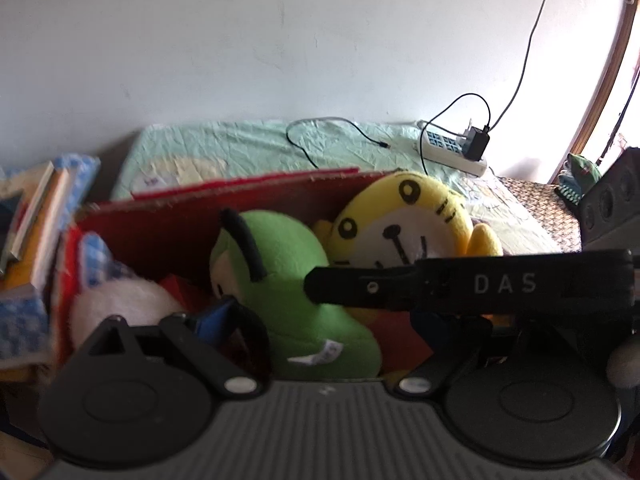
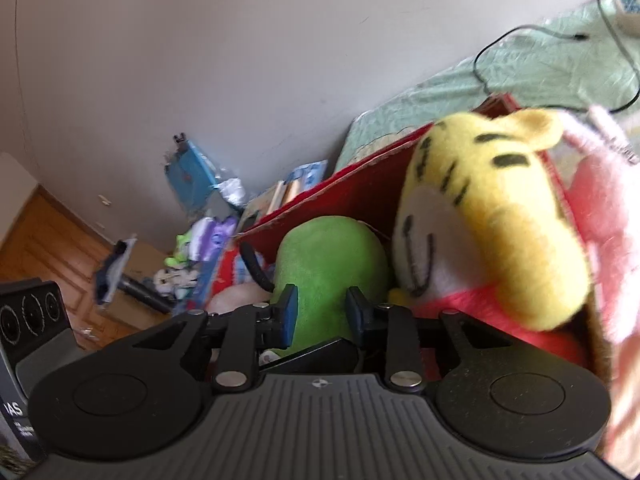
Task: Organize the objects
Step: 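Lower the green plush into the red box and open the right gripper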
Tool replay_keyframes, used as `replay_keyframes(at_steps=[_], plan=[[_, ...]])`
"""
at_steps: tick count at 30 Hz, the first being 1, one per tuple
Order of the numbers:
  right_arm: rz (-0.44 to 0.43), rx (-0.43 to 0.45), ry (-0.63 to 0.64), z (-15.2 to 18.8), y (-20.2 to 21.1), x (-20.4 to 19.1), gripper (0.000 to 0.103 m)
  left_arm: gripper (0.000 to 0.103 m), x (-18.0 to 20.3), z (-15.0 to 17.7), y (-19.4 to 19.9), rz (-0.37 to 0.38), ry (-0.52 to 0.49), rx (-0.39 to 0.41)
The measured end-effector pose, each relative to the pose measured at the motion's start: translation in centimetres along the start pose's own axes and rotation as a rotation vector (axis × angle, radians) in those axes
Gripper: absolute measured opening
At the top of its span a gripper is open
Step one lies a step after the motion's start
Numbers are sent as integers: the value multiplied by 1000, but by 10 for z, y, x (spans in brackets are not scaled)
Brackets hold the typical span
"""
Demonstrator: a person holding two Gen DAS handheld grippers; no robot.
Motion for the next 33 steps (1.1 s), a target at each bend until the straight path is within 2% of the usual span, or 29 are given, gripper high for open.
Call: replay_keyframes(at_steps=[2, 5, 9, 16, 19, 27, 33], plan=[[-12, -18, -15, 1, -3, 0, 30, 92, 3, -1, 5, -27, -42, 5], [22, -12, 3, 3, -3, -1, 27, 90, 11, 0, 3, 29, -60, -3], [65, 19, 35, 3, 3, 1, 27, 94, 23, 2, -7, 23, -105, -7], [69, 48, -2, 0, 12, 16, 22, 95, 24, 2, -13, 33, -100, -12], [79, 69, -1, -2, 19, 20, 22, 100, 24, 2, -15, 42, -81, -11], [158, 115, 106, 2, 29, 19, 22, 100, 30, 2, -18, -12, -103, -35], [176, 140, 88, 1, 35, 23, 22, 100, 28, 2, -12, -118, -114, -68]])
Point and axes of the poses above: each gripper's, at about its wrist camera, not at the fingertips, and y roughly against the way its jaws point, x to its right, z to its underside, the point moved 7 cm from there along -y, roughly the way its jaws point, and after that the axes turned 13 degrees about z, right-handed, at the moved point
